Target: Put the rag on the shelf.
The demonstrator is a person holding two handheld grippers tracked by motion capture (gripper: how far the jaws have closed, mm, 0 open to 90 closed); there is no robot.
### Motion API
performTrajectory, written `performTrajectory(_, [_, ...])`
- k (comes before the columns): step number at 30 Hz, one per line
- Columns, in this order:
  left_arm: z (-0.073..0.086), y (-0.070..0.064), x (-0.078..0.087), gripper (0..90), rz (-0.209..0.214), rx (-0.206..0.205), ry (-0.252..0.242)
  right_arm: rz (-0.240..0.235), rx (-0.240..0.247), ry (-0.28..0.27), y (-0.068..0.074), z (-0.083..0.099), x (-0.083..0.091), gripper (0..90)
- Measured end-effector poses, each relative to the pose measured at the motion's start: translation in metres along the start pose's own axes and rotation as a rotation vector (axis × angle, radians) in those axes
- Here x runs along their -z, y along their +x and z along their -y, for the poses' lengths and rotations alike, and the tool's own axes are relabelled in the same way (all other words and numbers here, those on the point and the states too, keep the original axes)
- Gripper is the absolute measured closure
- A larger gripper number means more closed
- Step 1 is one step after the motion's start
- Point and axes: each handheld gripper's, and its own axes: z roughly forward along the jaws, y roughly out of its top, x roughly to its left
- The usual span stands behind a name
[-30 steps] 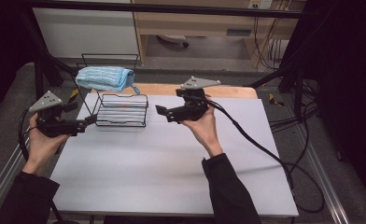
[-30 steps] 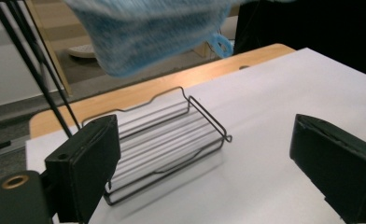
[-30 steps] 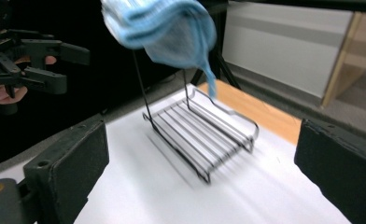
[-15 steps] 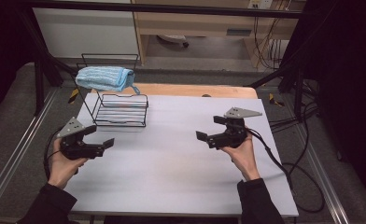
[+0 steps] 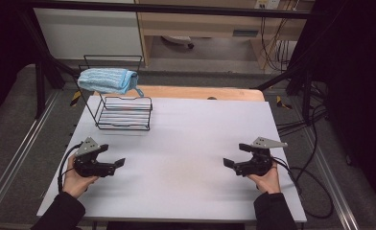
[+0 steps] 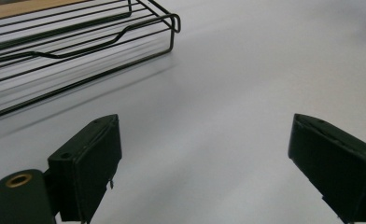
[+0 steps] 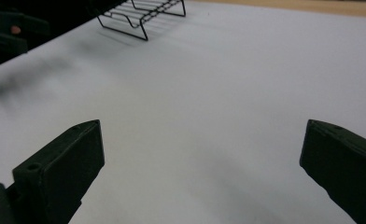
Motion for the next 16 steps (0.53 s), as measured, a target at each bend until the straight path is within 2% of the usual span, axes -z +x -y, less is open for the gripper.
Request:
performTrajectory(2, [0.003,0.000,-0.001,9.8,0.005,0.003,0.002,0.004,-0.002,0.019,-0.003,0.008,0.003,0.7])
performTrajectory(6, [0.010,0.000,-0.001,9.8,0.009,0.000,0.007,0.006,-0.014,0.010,-0.006,0.021,0.009,0.7])
performTrajectory(8, [0.013,0.001,-0.002,9.8,0.011,-0.002,0.018,0.019,-0.011,0.024,-0.007,0.026,0.011,0.7])
performTrajectory(16, [0.016,0.000,-0.005,9.8,0.013,-0.004,0.035,0.030,-0.007,0.057,-0.007,0.033,0.008,0.7])
